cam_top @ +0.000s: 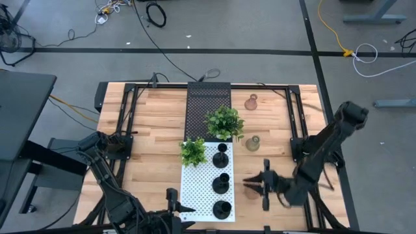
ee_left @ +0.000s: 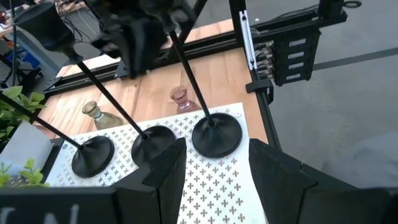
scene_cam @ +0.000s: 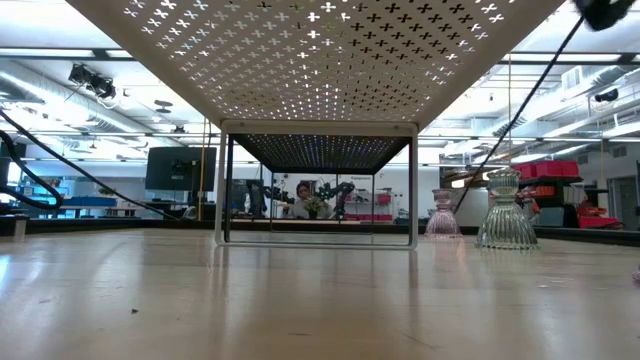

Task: Pick & Place candle stick holders
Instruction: Put the bottom pink glass candle holder on the black shelf

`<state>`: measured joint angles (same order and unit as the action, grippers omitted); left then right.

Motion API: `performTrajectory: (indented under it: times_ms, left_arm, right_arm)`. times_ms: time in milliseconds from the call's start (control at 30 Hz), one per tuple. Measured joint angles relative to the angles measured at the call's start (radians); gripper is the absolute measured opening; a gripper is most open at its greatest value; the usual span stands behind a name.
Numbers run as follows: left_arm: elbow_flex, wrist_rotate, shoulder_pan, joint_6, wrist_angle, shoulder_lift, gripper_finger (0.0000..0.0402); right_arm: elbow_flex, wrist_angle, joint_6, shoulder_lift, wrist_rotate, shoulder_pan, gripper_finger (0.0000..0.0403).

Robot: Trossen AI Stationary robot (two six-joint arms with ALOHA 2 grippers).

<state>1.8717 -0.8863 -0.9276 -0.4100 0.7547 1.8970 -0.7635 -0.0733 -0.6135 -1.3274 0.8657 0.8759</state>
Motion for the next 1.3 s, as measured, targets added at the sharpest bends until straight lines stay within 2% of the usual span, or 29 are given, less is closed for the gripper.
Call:
performTrajectory:
  times_ms: [133,200,267,400,467,633,767,1033,1100,1300]
  left_arm:
    - [0.0,0.001,0.0,-0.011,0.014,0.0,0.0179]
    - [0.0,0.01,0.0,-0.032,0.028,0.0,0.0179]
    - [0.0,0.026,0.0,-0.048,0.033,0.0,0.0179]
    - [0.0,0.026,0.001,-0.052,0.036,0.0,0.0179]
    - [0.0,0.026,0.002,-0.057,0.036,0.0,0.0179]
    - [0.0,0.027,0.011,-0.057,0.036,0.0,0.0179]
    - [0.0,0.027,0.022,-0.058,0.036,0.0,0.0179]
    - [0.0,0.028,0.027,-0.058,0.036,0.0,0.0179]
    - [0.0,0.029,0.027,-0.055,0.037,0.0,0.0179]
    - [0.0,0.034,0.034,-0.051,0.091,0.0,0.0179]
  right_arm:
    - [0.0,0.145,-0.172,0.134,-0.271,-0.086,0.0047]
    - [0.0,0.205,-0.255,0.16,-0.419,-0.111,0.0047]
    - [0.0,0.276,-0.349,0.164,-0.518,-0.115,0.0046]
    - [0.0,0.411,-0.476,0.136,-0.568,-0.115,0.0046]
    - [0.001,0.47,-0.546,0.125,-0.625,-0.119,0.0046]
    - [0.001,0.485,-0.661,0.116,-0.748,-0.12,0.0045]
    - [0.001,0.501,-0.664,0.116,-0.779,-0.12,0.0036]
    - [0.0,0.51,-0.575,0.116,-0.778,-0.12,0.0022]
    - [0.0,0.509,-0.598,0.116,-0.78,-0.122,0.0021]
    - [0.0,0.57,-0.653,0.116,-0.884,-0.155,0.0021]
